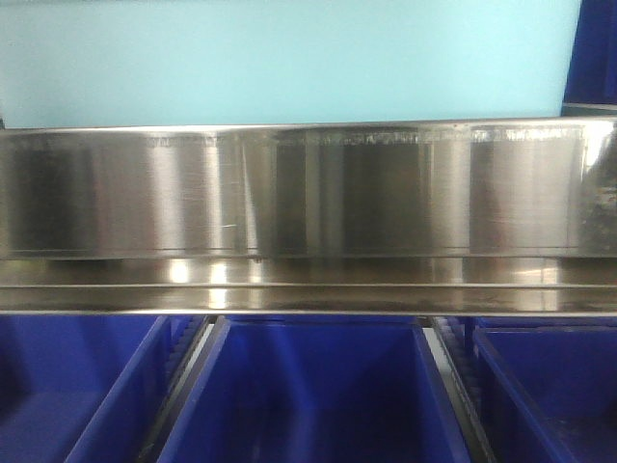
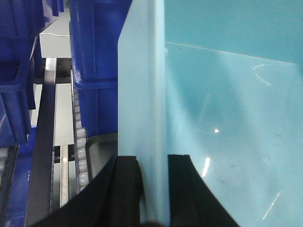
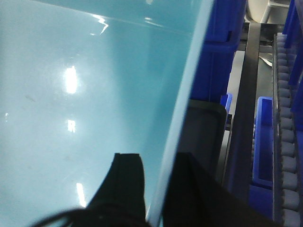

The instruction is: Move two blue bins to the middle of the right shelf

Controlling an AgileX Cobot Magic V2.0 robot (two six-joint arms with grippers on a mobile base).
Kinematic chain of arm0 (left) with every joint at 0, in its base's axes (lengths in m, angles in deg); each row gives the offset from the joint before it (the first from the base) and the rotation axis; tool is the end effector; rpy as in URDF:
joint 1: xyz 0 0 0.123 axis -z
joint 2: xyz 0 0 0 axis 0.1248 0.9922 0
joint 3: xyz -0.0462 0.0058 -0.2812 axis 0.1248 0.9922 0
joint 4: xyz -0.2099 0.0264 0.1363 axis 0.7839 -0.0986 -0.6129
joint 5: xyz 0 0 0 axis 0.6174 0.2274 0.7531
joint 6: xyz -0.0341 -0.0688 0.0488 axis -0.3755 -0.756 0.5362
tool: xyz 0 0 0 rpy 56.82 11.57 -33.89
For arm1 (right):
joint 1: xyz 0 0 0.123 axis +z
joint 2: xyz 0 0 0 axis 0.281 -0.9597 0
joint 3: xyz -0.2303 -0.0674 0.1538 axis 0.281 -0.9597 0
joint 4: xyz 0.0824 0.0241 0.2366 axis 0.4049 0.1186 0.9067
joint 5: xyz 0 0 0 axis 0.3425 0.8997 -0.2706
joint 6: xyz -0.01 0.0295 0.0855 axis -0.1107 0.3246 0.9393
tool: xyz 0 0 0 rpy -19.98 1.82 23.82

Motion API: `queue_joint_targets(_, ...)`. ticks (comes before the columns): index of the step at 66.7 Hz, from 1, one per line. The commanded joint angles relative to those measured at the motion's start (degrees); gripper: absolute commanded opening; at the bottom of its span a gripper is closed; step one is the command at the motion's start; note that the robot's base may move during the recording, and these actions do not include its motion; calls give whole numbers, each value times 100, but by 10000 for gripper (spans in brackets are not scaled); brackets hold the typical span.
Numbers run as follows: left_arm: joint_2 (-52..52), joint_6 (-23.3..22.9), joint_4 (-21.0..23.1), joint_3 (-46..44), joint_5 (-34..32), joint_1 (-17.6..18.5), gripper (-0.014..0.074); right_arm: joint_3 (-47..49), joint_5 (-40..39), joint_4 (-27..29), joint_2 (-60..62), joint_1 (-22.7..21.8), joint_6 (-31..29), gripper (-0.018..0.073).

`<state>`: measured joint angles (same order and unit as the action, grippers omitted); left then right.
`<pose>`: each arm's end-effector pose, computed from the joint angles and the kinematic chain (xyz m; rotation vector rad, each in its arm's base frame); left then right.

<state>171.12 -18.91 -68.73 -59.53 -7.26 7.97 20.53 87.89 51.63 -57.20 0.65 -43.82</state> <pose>0.2819 -0.0808 0.5252 0.1492 1.9058 -0.3218 0.2725 0.0991 0.5062 -0.3008 2.0331 0.4231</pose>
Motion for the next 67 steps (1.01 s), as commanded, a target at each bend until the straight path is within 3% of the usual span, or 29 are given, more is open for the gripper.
queue_joint_targets(1,-79,-86,67,-67,-438,-14,-111,58,-124,-41,91,-17,-200,-153)
queue_joint_targets(8,-79,-86,78,-67,-293,-14,-111,58,-41,-38,91,-17,-200,-153)
queue_joint_targets(25,-52,-86,115,184,941,-14,-111,-121,494,-38,91,-17,-200,-153)
queue_joint_targets(67,-52,-86,56,1382,1185,-14,-111,-969,420,-38,91,-17,-200,-153)
